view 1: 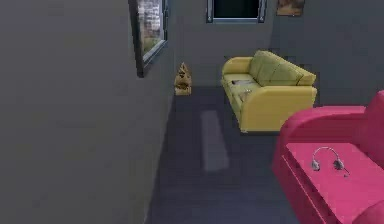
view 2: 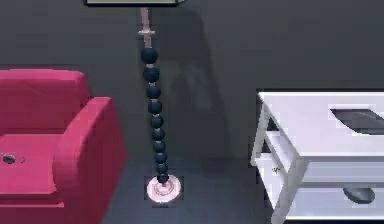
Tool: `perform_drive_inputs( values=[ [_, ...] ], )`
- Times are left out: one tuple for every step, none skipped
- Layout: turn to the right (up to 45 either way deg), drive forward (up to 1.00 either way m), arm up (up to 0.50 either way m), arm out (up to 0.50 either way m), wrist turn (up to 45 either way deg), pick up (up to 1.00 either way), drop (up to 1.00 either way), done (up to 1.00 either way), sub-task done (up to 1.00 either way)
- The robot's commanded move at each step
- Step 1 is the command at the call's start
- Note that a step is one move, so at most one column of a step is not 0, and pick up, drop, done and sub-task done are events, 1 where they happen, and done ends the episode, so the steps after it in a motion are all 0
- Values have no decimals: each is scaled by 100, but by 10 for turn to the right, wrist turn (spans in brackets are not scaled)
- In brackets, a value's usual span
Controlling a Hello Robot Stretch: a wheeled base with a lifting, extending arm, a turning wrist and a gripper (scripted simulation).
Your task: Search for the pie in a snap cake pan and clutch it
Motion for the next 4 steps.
perform_drive_inputs(
  values=[
    [450,0,0,0,0,0,0,0,0],
    [450,0,0,0,0,0,0,0,0],
    [450,0,0,0,0,0,0,0,0],
    [420,0,0,0,0,0,0,0,0]
  ],
)
